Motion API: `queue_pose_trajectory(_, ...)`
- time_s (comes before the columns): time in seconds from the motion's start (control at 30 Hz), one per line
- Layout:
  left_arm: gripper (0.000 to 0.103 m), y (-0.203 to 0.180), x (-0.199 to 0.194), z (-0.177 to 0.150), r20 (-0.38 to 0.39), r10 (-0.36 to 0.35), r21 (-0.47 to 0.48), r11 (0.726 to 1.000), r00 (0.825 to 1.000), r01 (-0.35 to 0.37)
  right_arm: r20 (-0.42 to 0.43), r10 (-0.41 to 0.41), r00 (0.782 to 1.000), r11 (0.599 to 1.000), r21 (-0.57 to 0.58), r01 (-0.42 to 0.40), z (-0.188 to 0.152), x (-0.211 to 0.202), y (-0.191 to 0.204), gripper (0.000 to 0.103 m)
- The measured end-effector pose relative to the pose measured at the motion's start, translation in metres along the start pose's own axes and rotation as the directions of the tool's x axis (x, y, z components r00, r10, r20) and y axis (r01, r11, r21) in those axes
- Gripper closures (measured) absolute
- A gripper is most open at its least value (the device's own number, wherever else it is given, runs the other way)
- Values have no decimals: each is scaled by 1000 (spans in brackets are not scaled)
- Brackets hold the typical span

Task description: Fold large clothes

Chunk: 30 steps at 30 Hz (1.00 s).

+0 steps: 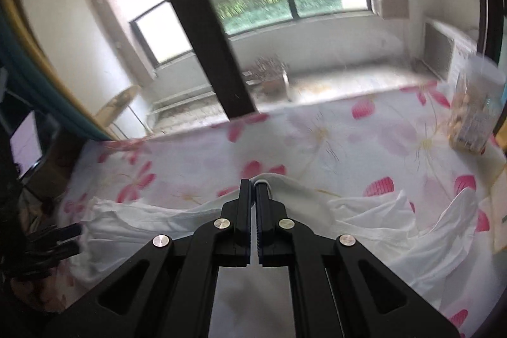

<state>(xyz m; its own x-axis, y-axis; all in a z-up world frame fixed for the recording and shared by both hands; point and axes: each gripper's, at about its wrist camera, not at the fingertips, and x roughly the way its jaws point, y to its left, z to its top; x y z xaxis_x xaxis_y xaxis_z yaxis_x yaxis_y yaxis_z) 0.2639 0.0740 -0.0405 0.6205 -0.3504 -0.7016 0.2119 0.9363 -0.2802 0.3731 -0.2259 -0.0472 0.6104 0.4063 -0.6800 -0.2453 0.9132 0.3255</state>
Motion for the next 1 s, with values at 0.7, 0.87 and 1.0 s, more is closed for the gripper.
queue_pose_trajectory(0.7,75,35,27,5,-93,79,167,984,993,-63,41,-163,986,987,14,162,-21,-40,-29,45)
queue_pose_trajectory(0.87,100,52,42,9,-105,137,101,987,985,-126,38,-202,979,979,34,200,-27,-43,-43,45)
queue_pose_trajectory(1.0,101,64,30,27,-33,164,42,986,986,-163,43,-249,968,968,28,248,-32,-42,-52,45)
